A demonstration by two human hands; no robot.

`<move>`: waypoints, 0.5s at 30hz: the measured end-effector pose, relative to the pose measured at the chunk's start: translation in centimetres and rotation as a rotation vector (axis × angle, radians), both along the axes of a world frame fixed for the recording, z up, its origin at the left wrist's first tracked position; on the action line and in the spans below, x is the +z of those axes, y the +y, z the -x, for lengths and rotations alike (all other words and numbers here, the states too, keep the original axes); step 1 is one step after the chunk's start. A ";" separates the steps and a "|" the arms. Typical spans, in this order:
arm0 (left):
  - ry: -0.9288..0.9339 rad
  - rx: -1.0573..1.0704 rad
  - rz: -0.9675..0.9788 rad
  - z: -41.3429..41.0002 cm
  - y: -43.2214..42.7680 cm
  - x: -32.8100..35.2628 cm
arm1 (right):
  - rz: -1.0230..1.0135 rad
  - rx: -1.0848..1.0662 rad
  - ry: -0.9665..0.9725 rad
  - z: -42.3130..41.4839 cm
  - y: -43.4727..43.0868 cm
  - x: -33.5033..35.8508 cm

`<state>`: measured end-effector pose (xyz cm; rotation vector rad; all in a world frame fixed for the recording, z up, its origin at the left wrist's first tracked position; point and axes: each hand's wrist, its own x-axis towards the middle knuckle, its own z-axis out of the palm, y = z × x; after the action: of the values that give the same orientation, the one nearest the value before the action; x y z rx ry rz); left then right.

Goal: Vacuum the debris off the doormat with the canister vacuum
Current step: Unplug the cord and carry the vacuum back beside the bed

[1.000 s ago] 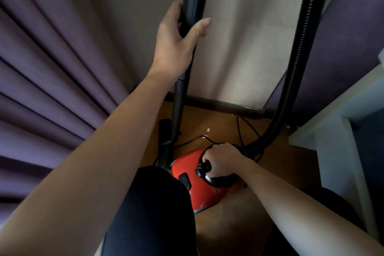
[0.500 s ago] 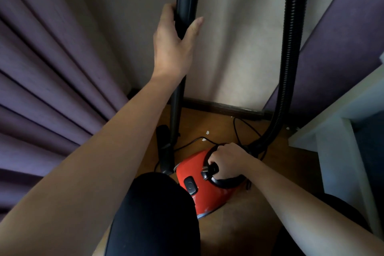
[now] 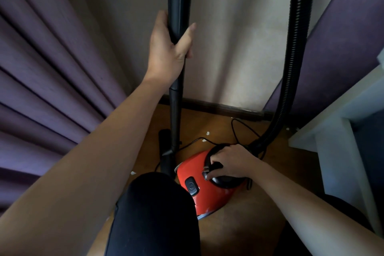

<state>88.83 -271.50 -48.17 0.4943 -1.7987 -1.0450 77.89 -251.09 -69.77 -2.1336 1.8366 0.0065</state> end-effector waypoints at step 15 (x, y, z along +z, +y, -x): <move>0.019 0.026 0.023 -0.5 0.2 -0.1 | 0.120 0.133 0.025 -0.6 0.4 0.0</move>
<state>89.30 -271.34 -48.31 0.4911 -1.7815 -1.0068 78.48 -250.66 -69.80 -2.3443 1.7462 -0.0484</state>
